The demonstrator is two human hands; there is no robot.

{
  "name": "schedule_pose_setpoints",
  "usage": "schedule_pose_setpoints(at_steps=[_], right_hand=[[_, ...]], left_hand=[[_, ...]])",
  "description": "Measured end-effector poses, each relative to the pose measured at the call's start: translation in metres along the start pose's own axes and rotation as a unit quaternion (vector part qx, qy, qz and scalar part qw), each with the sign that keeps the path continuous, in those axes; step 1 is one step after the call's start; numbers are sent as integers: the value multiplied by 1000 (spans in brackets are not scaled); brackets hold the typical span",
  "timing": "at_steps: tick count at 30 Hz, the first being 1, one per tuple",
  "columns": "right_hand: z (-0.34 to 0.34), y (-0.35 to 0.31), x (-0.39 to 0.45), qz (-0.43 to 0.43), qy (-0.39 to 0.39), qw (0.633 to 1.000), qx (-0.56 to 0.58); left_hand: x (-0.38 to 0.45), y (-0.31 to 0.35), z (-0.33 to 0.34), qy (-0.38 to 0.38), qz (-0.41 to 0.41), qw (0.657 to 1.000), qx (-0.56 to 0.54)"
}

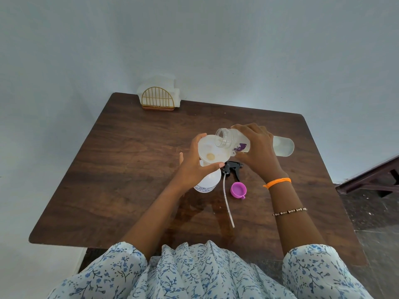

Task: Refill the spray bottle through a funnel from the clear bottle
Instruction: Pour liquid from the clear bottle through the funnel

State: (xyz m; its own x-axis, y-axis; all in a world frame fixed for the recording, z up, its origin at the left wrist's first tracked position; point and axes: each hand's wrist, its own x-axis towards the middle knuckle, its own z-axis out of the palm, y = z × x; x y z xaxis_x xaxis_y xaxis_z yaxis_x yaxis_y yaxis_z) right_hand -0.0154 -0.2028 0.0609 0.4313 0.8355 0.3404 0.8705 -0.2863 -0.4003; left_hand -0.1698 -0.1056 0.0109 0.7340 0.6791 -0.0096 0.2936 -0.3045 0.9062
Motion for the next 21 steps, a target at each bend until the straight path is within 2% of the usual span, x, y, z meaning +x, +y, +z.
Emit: schedule_pose_setpoints(at_steps=[21], right_hand=[[-3, -4, -1, -7, -4, 1000, -8]], left_hand=[[-2, 1, 0, 4, 3, 1000, 14]])
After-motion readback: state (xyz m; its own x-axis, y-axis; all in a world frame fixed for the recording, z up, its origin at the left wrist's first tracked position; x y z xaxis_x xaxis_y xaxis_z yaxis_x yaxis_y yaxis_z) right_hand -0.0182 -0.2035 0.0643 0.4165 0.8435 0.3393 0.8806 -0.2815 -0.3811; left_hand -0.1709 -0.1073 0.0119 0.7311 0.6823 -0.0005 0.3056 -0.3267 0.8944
